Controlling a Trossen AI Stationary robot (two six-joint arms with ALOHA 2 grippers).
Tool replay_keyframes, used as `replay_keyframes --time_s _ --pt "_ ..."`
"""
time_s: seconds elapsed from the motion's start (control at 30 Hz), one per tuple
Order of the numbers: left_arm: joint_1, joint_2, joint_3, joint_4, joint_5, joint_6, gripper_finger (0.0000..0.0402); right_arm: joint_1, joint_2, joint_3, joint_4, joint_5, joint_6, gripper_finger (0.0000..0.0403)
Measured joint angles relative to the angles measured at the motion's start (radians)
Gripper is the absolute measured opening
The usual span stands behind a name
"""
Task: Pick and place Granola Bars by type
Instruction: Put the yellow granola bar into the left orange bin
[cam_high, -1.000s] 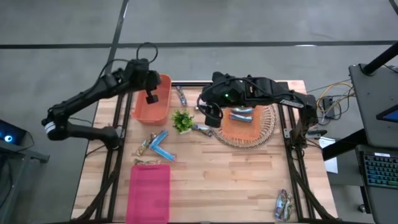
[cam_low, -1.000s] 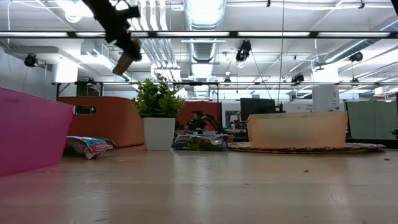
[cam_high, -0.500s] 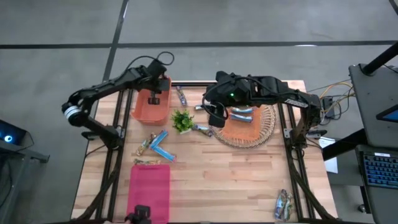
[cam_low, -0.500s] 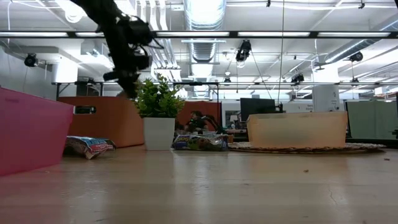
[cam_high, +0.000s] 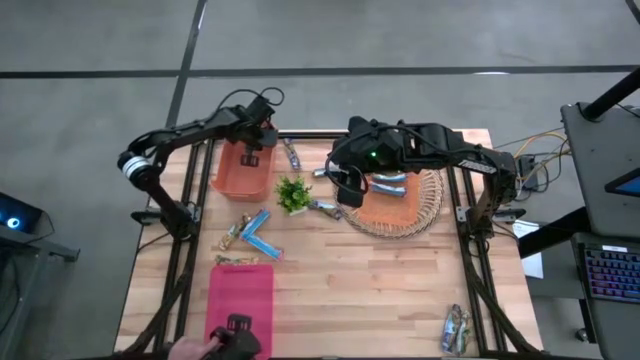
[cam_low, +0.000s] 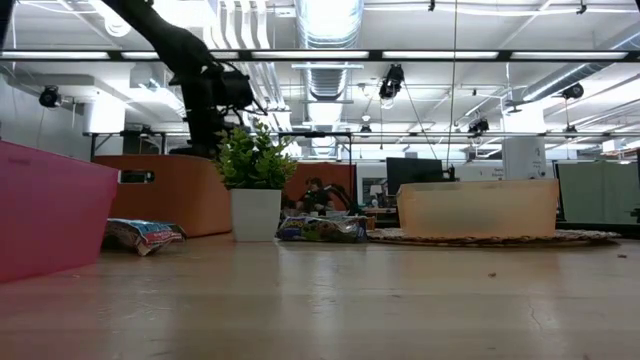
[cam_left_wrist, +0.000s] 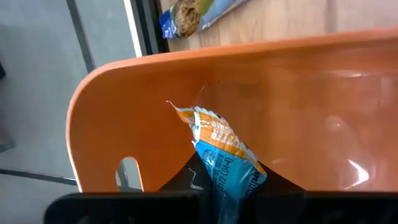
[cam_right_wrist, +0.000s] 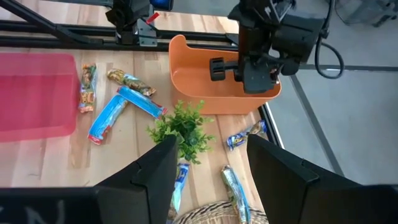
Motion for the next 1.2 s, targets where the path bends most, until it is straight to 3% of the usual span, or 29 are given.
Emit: replay_keyframes --time_s 0.27,0.73,0.93,1.2 --pt "0.006 0.052 -0.018 0.055 0.01 -0.043 0.0005 0.0 0.0 0.0 -0.003 0.0 0.019 0.0185" --pt "0.015 0.041 -0.212 0.345 -0.019 -0.05 0.0005 0.0 0.0 0.0 0.001 0.0 0.019 0.018" --pt "0.022 0.04 -0.219 0.344 -0.094 -0.058 0.0018 0.0 0.0 0.0 0.003 0.0 0.023 0.0183" --pt "0.025 -0.023 -0.192 0.299 -0.086 -0.05 0.0012 0.0 0.0 0.0 0.003 0.0 0.012 0.0181"
